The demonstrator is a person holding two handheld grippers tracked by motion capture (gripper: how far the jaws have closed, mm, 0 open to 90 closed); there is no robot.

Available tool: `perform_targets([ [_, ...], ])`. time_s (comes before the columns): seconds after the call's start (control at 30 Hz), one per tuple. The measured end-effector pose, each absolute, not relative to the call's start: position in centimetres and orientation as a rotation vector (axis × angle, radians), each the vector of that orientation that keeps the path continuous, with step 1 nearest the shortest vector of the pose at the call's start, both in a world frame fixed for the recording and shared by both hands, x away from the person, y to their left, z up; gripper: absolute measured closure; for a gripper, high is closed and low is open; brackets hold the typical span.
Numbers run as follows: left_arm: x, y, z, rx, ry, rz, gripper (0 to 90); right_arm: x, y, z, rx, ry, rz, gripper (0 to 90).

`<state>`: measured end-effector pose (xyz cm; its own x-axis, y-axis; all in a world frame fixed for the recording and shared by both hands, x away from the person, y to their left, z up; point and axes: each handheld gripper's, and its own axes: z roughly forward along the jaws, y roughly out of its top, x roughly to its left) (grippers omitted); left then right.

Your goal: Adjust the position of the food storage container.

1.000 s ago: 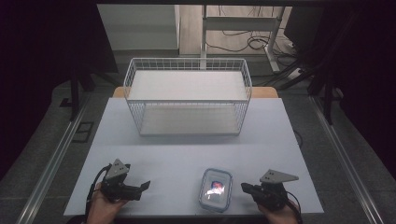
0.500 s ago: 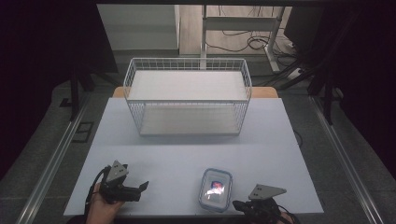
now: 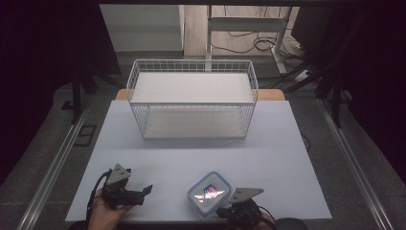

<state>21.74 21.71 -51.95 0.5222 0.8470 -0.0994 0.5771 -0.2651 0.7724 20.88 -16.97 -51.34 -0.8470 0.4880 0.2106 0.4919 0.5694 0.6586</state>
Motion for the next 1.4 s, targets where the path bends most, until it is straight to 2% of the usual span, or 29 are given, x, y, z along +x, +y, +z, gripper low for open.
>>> perform_targets([
  [0.17, 21.6, 21.2, -51.9, 2.013, 1.149, 0.418, 9.1, 22.4, -14.2, -51.6, -0.836, -2.805, -1.158, 89.4],
  [0.27, 21.5, 20.6, -52.0, 2.036, 1.138, 0.404, 20.1, 22.7, -14.1, -51.4, -0.841, -2.819, -1.155, 89.3],
  [0.33, 21.2, 20.1, -52.0, 2.053, 1.094, 0.36, 31.7, 22.2, -15.3, -50.7, -0.857, -2.815, -1.18, 89.2],
  [0.4, 21.1, 19.5, -51.9, 2.063, 1.052, 0.32, 48.1, 21.9, -15.9, -50.3, -0.869, -2.816, -1.197, 89.2],
  [0.43, 21.0, 19.1, -51.9, 2.067, 1.031, 0.286, 48.1, 21.7, -16.8, -49.8, -0.896, -2.825, -1.219, 89.3],
  [0.47, 21.0, 18.6, -52.0, 2.068, 1.015, 0.257, 54.8, 21.7, -17.7, -49.5, -0.935, -2.84, -1.243, 89.2],
  [0.5, 20.9, 18.0, -52.0, 2.072, 0.996, 0.226, 68.0, 22.4, -19.3, -49.1, -1.05, -2.842, -1.265, 89.3],
  [0.53, 20.7, 17.4, -51.9, 2.081, 0.974, 0.199, 68.0, 22.4, -19.3, -49.1, -1.05, -2.842, -1.265, 89.3],
  [0.63, 19.9, 14.4, -52.3, 2.129, 0.893, 0.113, 85.7, 24.3, -19.9, -49.8, -1.143, -2.875, -1.22, 89.3],
  [0.77, 19.5, 12.4, -53.1, 2.178, 0.87, 0.09, 88.1, 24.8, -18.7, -50.7, -1.085, -2.874, -1.162, 89.3],
  [0.9, 20.2, 11.9, -53.2, 2.143, 0.905, 0.093, 88.6, 25.0, -17.7, -51.0, -1.052, -2.89, -1.126, 89.2],
  [1.4, 25.0, 13.7, -53.8, 2.124, 1.044, 0.189, 89.4, 27.2, -15.8, -51.0, -1.031, -2.895, -1.121, 89.2],
])
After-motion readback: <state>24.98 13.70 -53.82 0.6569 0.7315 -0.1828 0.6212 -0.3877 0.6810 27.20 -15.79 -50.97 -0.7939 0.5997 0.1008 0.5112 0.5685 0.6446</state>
